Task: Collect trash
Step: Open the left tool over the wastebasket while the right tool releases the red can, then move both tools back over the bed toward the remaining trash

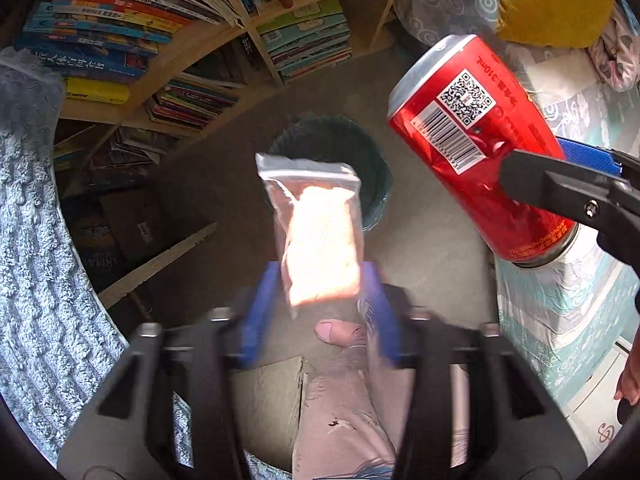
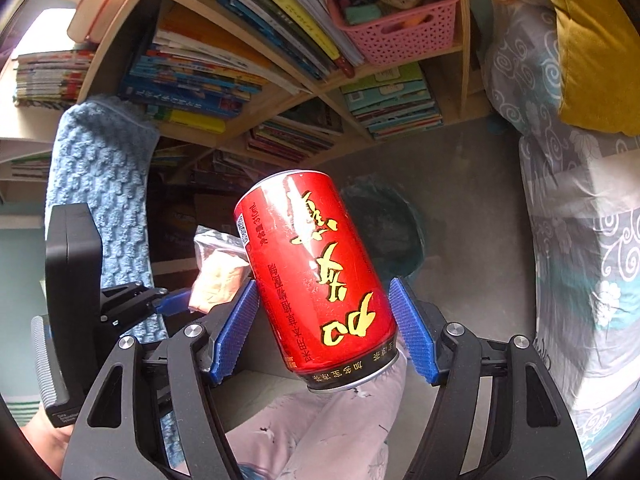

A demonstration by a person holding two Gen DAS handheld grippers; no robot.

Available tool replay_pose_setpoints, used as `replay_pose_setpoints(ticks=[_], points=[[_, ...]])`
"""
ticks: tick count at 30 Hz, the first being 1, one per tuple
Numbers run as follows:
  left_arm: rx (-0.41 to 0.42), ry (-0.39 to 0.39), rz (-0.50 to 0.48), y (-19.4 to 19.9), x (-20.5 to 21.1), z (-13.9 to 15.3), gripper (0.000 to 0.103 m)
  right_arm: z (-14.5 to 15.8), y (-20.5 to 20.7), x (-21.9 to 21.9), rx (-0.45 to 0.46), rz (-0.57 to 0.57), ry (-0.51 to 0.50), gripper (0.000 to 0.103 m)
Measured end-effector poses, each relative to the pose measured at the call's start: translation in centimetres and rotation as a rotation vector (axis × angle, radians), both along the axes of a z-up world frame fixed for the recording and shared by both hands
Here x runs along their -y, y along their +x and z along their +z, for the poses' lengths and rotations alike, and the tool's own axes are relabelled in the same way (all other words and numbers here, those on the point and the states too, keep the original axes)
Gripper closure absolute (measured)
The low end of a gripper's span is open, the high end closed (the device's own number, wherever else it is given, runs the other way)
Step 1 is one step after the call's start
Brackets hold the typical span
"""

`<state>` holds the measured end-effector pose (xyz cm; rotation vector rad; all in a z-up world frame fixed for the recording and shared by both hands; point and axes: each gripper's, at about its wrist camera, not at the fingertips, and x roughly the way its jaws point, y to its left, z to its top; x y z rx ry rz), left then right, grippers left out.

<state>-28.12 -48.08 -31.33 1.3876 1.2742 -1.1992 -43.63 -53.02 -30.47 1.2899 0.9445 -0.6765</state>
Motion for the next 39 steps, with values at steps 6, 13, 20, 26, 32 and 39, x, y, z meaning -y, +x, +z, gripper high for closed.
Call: replay_pose_setpoints(ticks=[6,13,20,26,32,39], points=[[0.043,0.004,-0.006,0.2,0.2,-0.7,0.034,-0.8,-0.3,0.9,0.010,-0.033,0.008,0.023],[0.040,-0.013,-0.005,0.8,0.0,-0.1,0.028,-0.3,-0.7,1.5,0.015,-0.040,0.005,0.023],[0.031,-0.031,0.031,1.7,-0.3,0.8,0.027,1.0,-0.7,1.4,0.023,-0.034,-0.018,0.023],[0.012,-0.087,0.099,3.8,-1.3,3.9,0.027,4.0,0.8,1.4,0.047,0.026,-0.082,0.023],[0.027,-0.220,0.247,9.0,-4.8,10.5,0.026,9.7,5.6,1.1,0.139,0.177,-0.212,0.018],[0.129,-0.405,0.570,18.1,-14.2,19.7,0.018,16.9,16.0,-2.3,0.286,0.492,-0.342,0.015]])
